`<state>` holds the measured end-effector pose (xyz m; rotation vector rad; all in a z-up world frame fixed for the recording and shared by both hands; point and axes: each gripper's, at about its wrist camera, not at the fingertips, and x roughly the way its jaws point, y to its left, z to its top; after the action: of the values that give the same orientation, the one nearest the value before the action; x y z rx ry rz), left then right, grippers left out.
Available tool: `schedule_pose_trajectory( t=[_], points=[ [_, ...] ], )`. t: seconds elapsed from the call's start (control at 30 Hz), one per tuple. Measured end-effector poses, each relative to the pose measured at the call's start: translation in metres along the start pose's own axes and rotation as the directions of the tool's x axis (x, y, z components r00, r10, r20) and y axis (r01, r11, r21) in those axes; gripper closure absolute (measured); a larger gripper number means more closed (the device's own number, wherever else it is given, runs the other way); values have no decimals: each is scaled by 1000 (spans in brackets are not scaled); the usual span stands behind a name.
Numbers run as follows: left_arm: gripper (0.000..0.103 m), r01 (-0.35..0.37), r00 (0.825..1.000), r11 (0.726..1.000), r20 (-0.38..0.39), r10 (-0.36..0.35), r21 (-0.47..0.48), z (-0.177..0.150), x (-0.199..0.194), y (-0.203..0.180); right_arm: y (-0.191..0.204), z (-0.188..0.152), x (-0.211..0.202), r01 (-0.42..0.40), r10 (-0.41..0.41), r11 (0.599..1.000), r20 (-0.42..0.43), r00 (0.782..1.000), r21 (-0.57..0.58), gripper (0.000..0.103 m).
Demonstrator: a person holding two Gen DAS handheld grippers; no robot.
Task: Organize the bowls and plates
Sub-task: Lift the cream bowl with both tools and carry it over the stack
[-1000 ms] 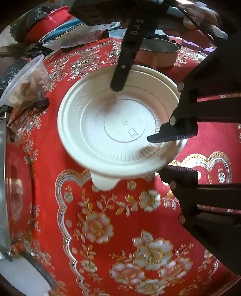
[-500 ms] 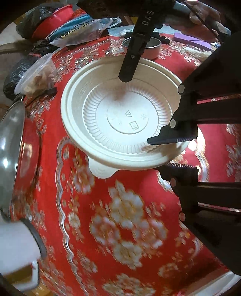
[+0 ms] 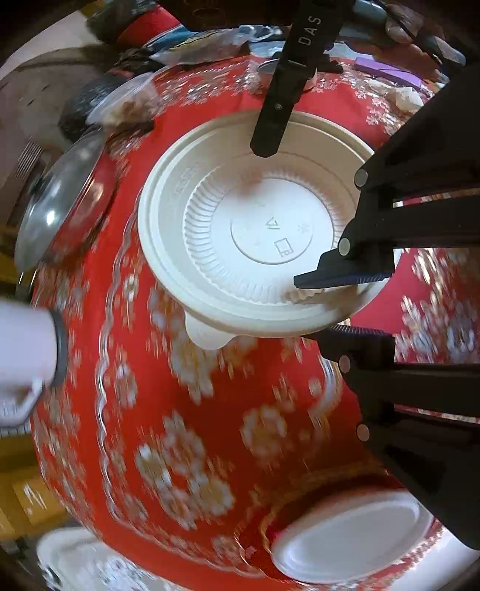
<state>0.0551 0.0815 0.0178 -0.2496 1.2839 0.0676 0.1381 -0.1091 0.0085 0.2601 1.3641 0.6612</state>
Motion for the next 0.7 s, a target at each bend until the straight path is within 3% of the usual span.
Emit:
schedule_pose_trajectory(
  t=[0.33, 0.7],
  points=[
    [87, -66, 996, 992, 56, 72, -107, -22, -32, 77, 90, -12, 41, -32, 23, 990, -67, 997, -137, 90],
    [87, -110, 988, 975, 84, 128, -193, -42, -55, 137, 159, -23, 77, -55, 27, 971, -121, 992, -233, 88]
  ],
)
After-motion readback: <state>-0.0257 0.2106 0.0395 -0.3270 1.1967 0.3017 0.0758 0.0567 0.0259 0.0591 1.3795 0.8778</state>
